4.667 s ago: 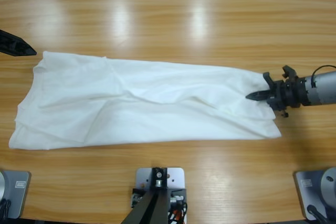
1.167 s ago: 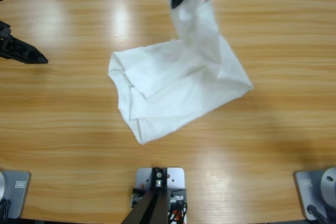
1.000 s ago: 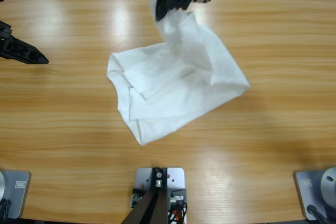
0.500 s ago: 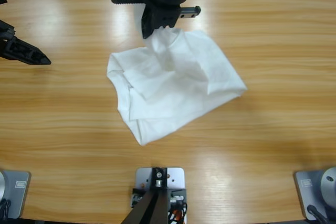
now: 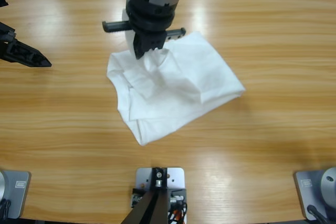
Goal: Fold clothes
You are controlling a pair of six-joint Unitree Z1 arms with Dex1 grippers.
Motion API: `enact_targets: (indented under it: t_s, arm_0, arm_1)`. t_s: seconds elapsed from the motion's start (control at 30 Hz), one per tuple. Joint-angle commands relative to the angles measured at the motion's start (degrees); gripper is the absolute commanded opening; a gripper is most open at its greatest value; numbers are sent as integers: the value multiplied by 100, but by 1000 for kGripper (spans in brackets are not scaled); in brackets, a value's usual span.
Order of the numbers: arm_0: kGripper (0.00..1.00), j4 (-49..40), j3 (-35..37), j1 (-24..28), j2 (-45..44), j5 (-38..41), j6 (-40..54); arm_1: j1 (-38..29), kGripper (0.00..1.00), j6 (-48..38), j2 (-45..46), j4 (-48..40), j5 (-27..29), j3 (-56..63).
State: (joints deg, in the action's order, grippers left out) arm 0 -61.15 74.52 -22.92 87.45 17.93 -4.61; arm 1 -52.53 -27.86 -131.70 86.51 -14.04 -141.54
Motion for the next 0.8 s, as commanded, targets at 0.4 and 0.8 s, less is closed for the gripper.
enact_targets:
  t_s: [0.4,0.8]
  arm_0:
    - [895,45,-152,-64,325,147,-40]
    - [895,525,-579,-233,408,228,-88]
  arm_1:
    - [-82,968,322,-785,458,-295,-761]
    - [1296,973,492,1746,-625,306,2379]
